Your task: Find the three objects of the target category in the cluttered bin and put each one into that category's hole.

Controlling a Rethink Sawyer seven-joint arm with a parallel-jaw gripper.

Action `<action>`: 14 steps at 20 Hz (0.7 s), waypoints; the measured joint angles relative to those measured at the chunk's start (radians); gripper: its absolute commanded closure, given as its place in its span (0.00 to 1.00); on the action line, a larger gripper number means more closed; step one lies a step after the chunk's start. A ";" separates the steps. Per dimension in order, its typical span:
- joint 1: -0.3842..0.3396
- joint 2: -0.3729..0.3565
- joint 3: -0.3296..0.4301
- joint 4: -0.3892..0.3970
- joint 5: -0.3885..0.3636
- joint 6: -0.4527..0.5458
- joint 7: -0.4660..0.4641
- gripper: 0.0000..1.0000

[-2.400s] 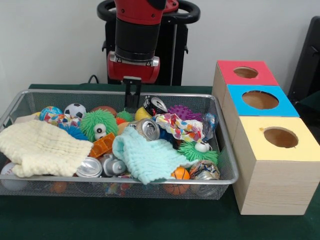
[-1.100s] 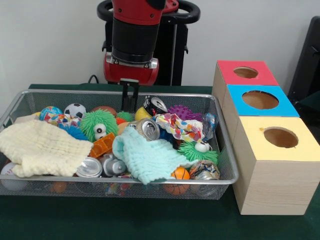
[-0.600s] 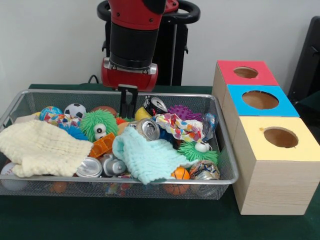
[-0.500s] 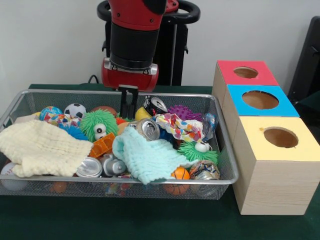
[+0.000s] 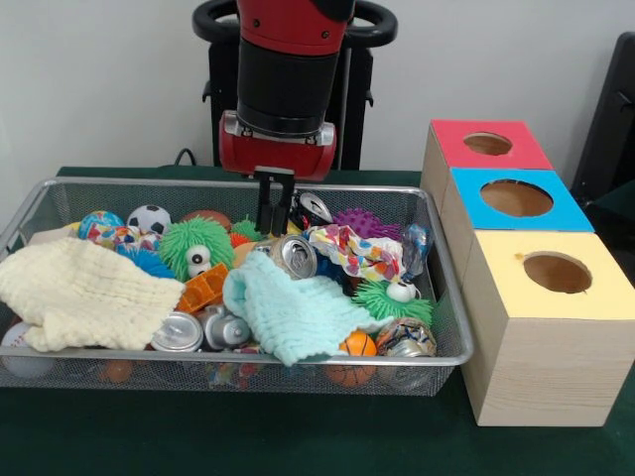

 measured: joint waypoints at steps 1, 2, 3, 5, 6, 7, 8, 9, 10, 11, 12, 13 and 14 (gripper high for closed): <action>0.003 0.000 0.000 -0.004 0.002 0.001 0.000 1.00; 0.005 0.000 0.000 -0.006 0.003 0.001 0.000 1.00; 0.011 0.000 0.000 -0.014 0.006 0.001 0.000 1.00; 0.018 0.000 0.000 -0.023 0.008 0.001 0.000 1.00; 0.022 0.000 0.000 -0.026 0.010 0.001 0.000 1.00; 0.025 0.000 0.000 -0.029 0.011 0.001 0.000 1.00; 0.029 0.000 0.000 -0.032 0.012 0.001 0.000 1.00; 0.031 0.000 0.000 -0.034 0.013 0.001 0.000 1.00; 0.034 0.000 0.000 -0.036 0.015 0.001 0.000 1.00; 0.037 0.000 0.000 -0.038 0.015 0.001 0.000 1.00; 0.041 0.000 0.000 -0.041 0.016 0.001 0.000 1.00; 0.044 0.001 0.000 -0.045 0.017 0.001 0.000 1.00; 0.044 0.001 0.000 -0.046 0.017 0.001 0.000 1.00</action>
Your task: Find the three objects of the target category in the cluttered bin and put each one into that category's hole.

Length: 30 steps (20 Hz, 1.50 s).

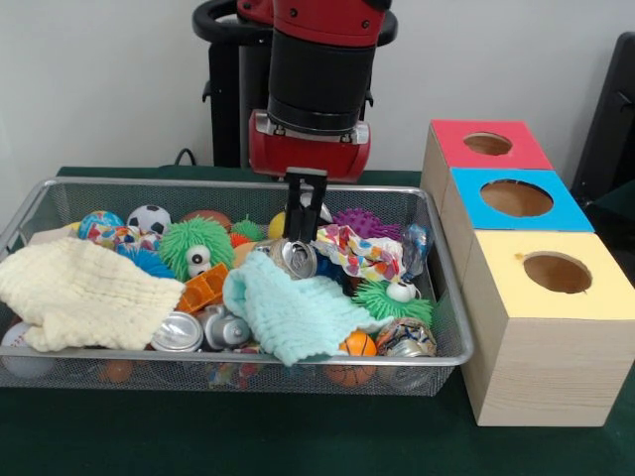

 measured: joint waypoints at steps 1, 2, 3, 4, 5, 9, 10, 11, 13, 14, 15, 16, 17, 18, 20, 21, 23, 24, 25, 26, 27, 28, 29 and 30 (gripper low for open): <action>0.000 0.000 0.000 -0.001 0.001 0.000 0.000 1.00; 0.001 0.001 0.000 -0.003 0.002 0.000 0.000 1.00; 0.000 0.001 0.000 -0.006 0.005 0.000 0.000 1.00; 0.000 0.001 0.000 -0.008 0.006 0.000 0.000 1.00; 0.000 0.001 0.000 -0.009 0.007 0.000 0.000 1.00; -0.001 0.001 0.000 -0.010 0.011 0.000 0.000 1.00; -0.001 0.001 0.000 -0.010 0.011 0.000 0.000 1.00; -0.001 0.001 0.001 -0.010 0.011 0.000 0.000 1.00; -0.002 0.001 0.001 -0.010 0.011 0.000 0.000 1.00; -0.003 0.001 0.000 -0.010 0.011 0.000 0.000 1.00; -0.003 0.001 0.001 -0.010 0.011 0.000 0.000 1.00; -0.003 0.001 0.001 -0.010 0.011 0.000 0.000 1.00; -0.004 0.001 0.001 -0.009 0.011 0.000 0.000 1.00; -0.004 0.001 0.001 -0.008 0.011 0.000 0.000 1.00; -0.008 -0.001 0.001 0.002 0.012 -0.002 0.000 1.00; -0.009 -0.001 0.001 0.005 0.012 -0.004 0.000 1.00; -0.013 -0.004 0.001 0.018 0.011 -0.010 0.000 1.00; -0.016 -0.006 0.001 0.027 0.011 -0.014 0.000 1.00; -0.019 -0.007 0.001 0.035 0.011 -0.019 0.000 1.00; -0.023 -0.009 0.001 0.042 0.011 -0.023 0.000 1.00; -0.026 -0.010 0.001 0.051 0.011 -0.028 0.000 1.00; -0.030 -0.011 0.001 0.059 0.010 -0.033 0.000 1.00; -0.032 -0.012 0.001 0.065 0.010 -0.037 0.000 1.00; -0.036 -0.013 0.001 0.074 0.010 -0.042 0.000 1.00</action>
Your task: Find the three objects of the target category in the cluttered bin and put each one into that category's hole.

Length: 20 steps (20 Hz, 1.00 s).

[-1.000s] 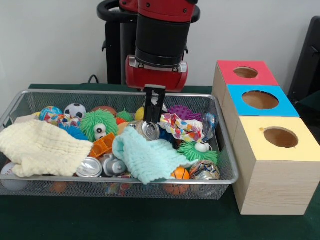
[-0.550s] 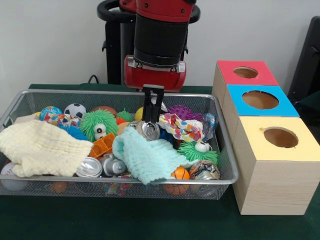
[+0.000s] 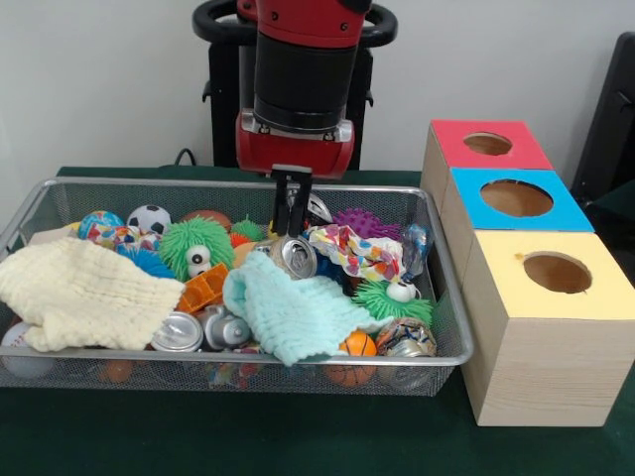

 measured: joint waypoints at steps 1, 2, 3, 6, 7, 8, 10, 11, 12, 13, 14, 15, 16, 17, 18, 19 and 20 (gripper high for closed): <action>-0.002 0.000 0.000 0.004 0.000 -0.002 0.000 1.00; -0.006 -0.001 0.000 0.013 0.000 -0.007 0.000 1.00; -0.009 -0.001 0.000 0.019 0.000 -0.009 0.000 1.00; -0.017 -0.001 0.000 0.033 0.000 -0.012 0.000 1.00; -0.017 -0.001 0.000 0.035 0.000 -0.012 0.000 1.00; -0.017 -0.001 0.000 0.037 0.000 -0.012 0.000 1.00; -0.017 -0.001 0.000 0.041 0.000 -0.012 0.000 1.00; -0.017 -0.001 0.000 0.042 0.000 -0.012 0.000 1.00; -0.017 -0.001 0.000 0.043 0.000 -0.012 0.000 1.00; -0.017 -0.001 0.000 0.044 0.000 -0.012 0.000 1.00; -0.017 -0.001 0.000 0.044 0.000 -0.013 0.000 1.00; -0.017 -0.001 0.000 0.045 0.000 -0.014 0.000 1.00; -0.017 -0.001 0.000 0.046 0.000 -0.015 0.000 1.00; -0.017 -0.001 0.000 0.046 0.000 -0.017 0.000 1.00; -0.017 -0.001 0.000 0.046 0.000 -0.018 0.000 1.00; -0.017 -0.001 0.000 0.047 0.000 -0.019 0.000 1.00; -0.016 -0.001 0.000 0.047 0.000 -0.020 0.000 1.00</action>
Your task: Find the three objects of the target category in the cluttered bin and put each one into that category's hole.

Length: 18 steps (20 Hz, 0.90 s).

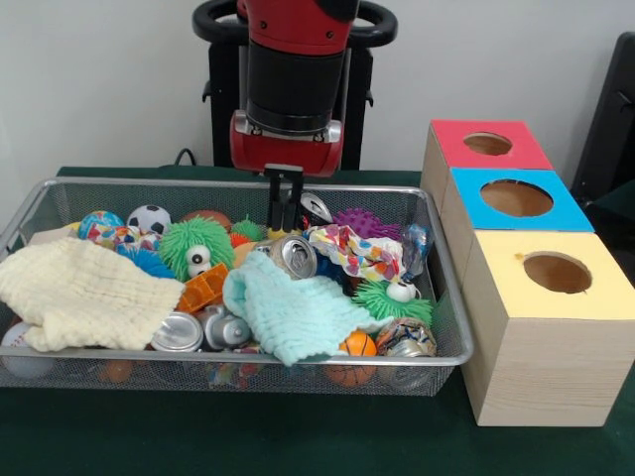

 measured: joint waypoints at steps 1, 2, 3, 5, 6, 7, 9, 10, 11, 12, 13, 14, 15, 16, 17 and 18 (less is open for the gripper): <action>0.001 0.000 0.000 0.000 0.000 0.000 0.000 1.00; 0.001 0.000 0.000 0.000 0.000 0.000 0.000 1.00; 0.003 0.000 0.000 0.000 0.000 0.000 0.000 1.00; 0.005 0.000 0.000 0.000 0.000 0.000 0.000 1.00; 0.006 0.000 0.000 0.000 0.000 0.000 0.000 1.00; 0.007 0.000 0.000 0.000 0.000 0.000 0.000 1.00; 0.009 0.000 0.000 0.000 0.000 0.000 0.000 1.00; 0.010 0.000 0.000 0.000 0.000 0.000 0.000 1.00; 0.011 0.000 0.000 0.000 0.000 0.000 0.000 1.00; 0.012 0.000 0.000 0.000 0.000 0.000 0.000 1.00; 0.012 0.001 0.000 0.000 0.000 0.000 0.000 1.00; 0.012 0.001 0.000 0.000 0.000 0.000 0.000 1.00; 0.012 0.001 0.000 0.000 0.000 0.000 0.000 1.00; 0.012 0.001 0.000 0.000 0.000 0.000 0.000 1.00; 0.012 0.002 0.000 0.000 0.000 0.000 0.000 1.00; 0.012 0.002 0.000 0.000 0.000 0.000 0.000 1.00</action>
